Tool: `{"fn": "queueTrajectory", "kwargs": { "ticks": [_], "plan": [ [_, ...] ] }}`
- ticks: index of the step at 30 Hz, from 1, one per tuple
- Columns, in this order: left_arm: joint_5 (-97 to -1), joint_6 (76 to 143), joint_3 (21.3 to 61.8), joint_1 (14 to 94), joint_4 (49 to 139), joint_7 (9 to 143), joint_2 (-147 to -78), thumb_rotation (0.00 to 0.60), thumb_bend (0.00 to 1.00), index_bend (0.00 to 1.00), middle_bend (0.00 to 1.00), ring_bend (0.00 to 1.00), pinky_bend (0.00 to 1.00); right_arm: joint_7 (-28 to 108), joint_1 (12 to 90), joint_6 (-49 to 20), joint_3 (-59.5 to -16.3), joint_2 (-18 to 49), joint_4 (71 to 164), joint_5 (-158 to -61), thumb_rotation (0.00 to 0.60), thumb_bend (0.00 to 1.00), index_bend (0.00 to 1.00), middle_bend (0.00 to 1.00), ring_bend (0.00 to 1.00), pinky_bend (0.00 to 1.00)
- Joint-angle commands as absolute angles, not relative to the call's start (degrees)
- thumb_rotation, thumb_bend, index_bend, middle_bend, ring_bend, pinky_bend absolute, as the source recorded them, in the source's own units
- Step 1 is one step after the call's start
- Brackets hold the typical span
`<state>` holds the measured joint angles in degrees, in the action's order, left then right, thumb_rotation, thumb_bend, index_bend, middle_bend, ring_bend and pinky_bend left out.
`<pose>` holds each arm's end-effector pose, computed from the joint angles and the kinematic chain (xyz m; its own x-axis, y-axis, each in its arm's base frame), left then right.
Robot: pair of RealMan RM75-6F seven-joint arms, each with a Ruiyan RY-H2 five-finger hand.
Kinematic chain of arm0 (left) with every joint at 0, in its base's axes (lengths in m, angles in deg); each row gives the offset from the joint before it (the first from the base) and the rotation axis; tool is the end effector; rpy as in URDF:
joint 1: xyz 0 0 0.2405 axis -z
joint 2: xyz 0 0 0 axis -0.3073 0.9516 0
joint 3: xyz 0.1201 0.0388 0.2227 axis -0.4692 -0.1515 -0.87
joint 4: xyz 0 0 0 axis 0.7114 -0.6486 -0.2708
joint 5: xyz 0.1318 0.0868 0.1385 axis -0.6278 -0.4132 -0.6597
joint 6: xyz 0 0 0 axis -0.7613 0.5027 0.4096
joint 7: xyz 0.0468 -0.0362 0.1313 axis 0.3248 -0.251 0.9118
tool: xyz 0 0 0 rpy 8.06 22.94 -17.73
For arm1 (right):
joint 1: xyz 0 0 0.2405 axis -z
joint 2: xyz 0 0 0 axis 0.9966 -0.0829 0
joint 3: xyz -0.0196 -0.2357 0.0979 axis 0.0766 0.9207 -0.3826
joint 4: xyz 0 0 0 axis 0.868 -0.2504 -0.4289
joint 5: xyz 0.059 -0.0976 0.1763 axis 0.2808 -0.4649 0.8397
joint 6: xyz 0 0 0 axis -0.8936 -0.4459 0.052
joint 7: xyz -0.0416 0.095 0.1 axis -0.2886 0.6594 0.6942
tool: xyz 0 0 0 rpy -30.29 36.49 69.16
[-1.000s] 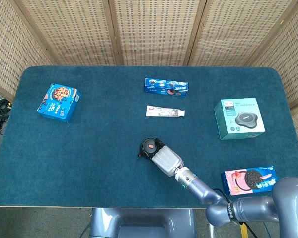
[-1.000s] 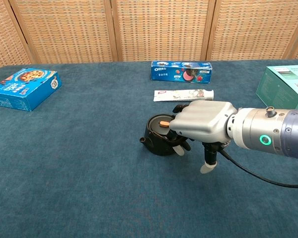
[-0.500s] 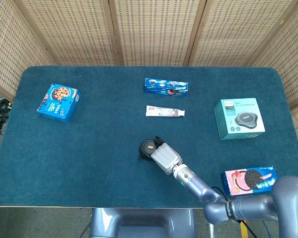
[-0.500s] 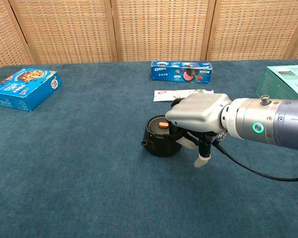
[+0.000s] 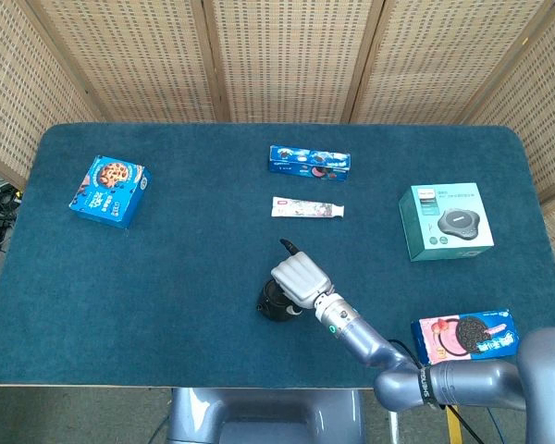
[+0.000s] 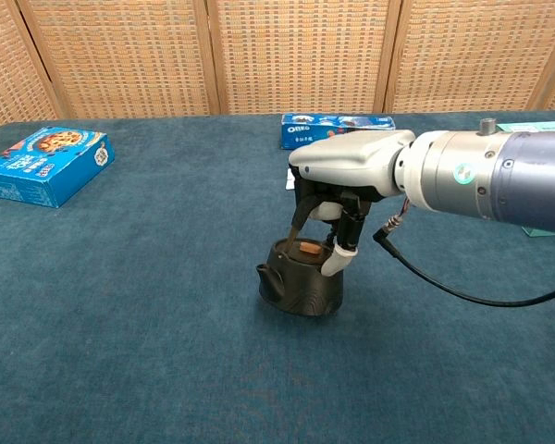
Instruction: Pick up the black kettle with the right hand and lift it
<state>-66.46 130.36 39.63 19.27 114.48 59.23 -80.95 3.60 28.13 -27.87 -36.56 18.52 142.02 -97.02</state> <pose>-0.3385 0.1725 0.2489 0.3135 -0.0849 0.9458 0.9415 0.1577 -0.2979 -0.0516 -0.3243 -0.0306 0.5840 -0.3016 0.7536 -0.7321 -0.5968 0.3285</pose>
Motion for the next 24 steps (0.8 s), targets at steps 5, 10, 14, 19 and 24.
{"fn": "queueTrajectory", "kwargs": {
  "ticks": [5, 10, 14, 19, 24],
  "plan": [
    [-66.5, 130.5, 39.7, 19.2, 114.3, 58.7, -80.9, 0.6, 0.0, 0.0, 0.0, 0.0, 0.0, 4.9, 28.1, -26.8, -37.7, 16.4, 144.3, -94.9, 0.467, 0.0, 1.0, 0.98, 0.86, 0.0],
    [-66.7, 130.6, 39.6, 19.1, 114.3, 58.5, -80.8, 0.6, 0.0, 0.0, 0.0, 0.0, 0.0, 0.9, 27.1, -24.3, -37.5, 14.7, 146.9, -90.0, 0.406, 0.0, 1.0, 1.0, 0.89, 0.0],
    [-66.8, 130.7, 39.6, 19.0, 114.4, 58.4, -80.8, 0.6, 0.0, 0.0, 0.0, 0.0, 0.0, -2.0, 26.5, -20.0, -38.2, 14.2, 149.4, -85.5, 0.391, 0.0, 1.0, 1.0, 0.93, 0.0],
    [-66.9, 130.8, 39.6, 19.0, 114.4, 58.2, -80.8, 0.6, 0.0, 0.0, 0.0, 0.0, 0.0, -6.8, 25.4, -14.1, -39.0, 14.1, 152.7, -79.6, 0.383, 0.0, 1.0, 1.0, 0.96, 0.0],
    [-67.1, 130.8, 39.6, 19.0, 114.4, 58.3, -80.8, 0.6, 0.0, 0.0, 0.0, 0.0, 0.0, -7.6, 25.3, -10.4, -39.4, 15.1, 154.1, -80.4, 0.381, 0.0, 1.0, 1.0, 0.97, 0.0]
  ]
}}
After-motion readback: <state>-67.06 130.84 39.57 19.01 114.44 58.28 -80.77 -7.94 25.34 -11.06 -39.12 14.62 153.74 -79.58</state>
